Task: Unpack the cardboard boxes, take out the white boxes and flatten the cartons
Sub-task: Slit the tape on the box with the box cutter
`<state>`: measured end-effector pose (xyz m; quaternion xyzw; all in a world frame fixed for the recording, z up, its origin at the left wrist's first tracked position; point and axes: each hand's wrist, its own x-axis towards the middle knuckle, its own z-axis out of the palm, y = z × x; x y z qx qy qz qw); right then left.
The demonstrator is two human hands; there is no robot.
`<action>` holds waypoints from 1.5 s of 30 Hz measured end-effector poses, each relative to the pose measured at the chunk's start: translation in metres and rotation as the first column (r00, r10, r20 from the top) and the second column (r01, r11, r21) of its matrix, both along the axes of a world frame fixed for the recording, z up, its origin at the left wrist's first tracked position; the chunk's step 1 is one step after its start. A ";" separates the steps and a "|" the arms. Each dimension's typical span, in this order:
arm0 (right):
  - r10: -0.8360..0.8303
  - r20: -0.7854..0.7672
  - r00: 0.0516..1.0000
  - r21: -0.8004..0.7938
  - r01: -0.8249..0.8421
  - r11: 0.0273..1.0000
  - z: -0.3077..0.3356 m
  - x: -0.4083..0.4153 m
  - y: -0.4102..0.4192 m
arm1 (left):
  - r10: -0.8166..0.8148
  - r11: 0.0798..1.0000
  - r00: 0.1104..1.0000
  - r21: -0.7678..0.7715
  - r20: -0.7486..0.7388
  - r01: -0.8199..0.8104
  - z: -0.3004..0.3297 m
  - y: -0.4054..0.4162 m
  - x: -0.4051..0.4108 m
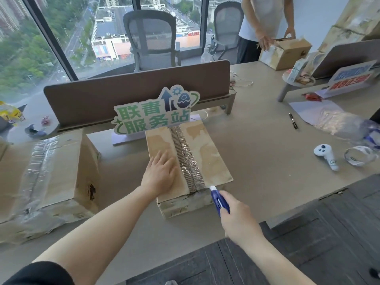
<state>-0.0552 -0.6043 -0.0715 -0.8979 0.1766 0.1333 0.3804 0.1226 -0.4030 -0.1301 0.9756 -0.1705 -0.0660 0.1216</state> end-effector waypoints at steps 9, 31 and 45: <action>-0.366 0.019 0.930 0.385 0.331 0.861 -0.020 -0.011 0.040 | -0.200 0.978 0.979 0.069 0.042 0.196 -0.004 0.018 -0.016; -0.664 -0.017 0.747 0.499 0.582 0.642 -0.031 0.000 0.157 | -0.220 0.972 0.972 -0.064 0.082 0.225 -0.025 0.025 -0.017; -0.769 0.041 0.638 0.455 0.673 0.583 -0.019 -0.033 0.061 | -0.194 0.949 0.981 -0.246 0.030 0.196 -0.006 0.036 -0.006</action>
